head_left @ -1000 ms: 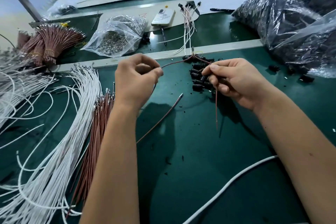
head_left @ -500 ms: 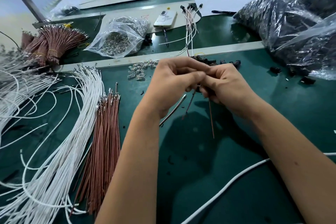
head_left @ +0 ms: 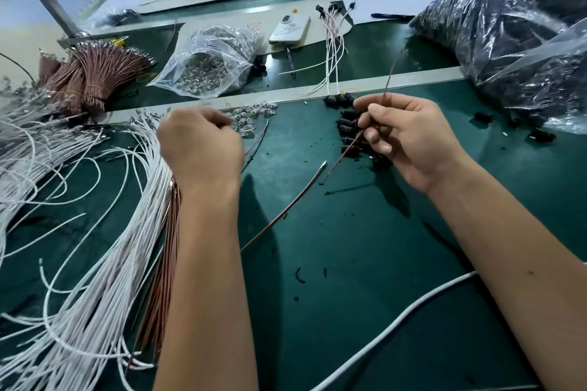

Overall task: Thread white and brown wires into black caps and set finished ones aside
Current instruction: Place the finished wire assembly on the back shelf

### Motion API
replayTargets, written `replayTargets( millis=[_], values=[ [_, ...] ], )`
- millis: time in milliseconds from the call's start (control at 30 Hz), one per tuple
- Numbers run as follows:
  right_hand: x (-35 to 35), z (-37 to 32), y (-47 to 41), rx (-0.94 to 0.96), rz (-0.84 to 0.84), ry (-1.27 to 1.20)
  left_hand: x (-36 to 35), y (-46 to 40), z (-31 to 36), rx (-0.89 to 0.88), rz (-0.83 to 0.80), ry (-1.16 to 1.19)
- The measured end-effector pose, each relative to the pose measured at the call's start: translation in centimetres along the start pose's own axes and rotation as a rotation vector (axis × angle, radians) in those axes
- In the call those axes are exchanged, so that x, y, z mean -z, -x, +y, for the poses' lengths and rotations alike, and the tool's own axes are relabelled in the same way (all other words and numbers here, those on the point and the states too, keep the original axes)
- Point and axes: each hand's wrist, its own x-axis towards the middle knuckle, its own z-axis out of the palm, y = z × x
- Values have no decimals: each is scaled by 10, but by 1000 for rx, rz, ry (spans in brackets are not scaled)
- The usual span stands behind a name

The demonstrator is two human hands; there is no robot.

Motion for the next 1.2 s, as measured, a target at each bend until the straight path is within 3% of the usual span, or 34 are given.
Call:
replayTargets(
  millis=[67,167,233,467,1033,1200],
  values=[
    [2,-1,-1,25,28,-41,-13,7,12,-43,-35,234],
    [6,-4,-2,88,124,-89,-43,24,30,105,-288,691],
    [9,-6,-3,132,207,-127,-60,34,32,131,-327,774],
    [16,-8,-5,183,356,-223,-79,40,17,122,-426,914],
    [14,-8,-1,109,335,-244,-81,40,15,138,-491,982],
    [9,-4,-1,82,252,-202,-80,41,16,124,-524,1046]
  ],
)
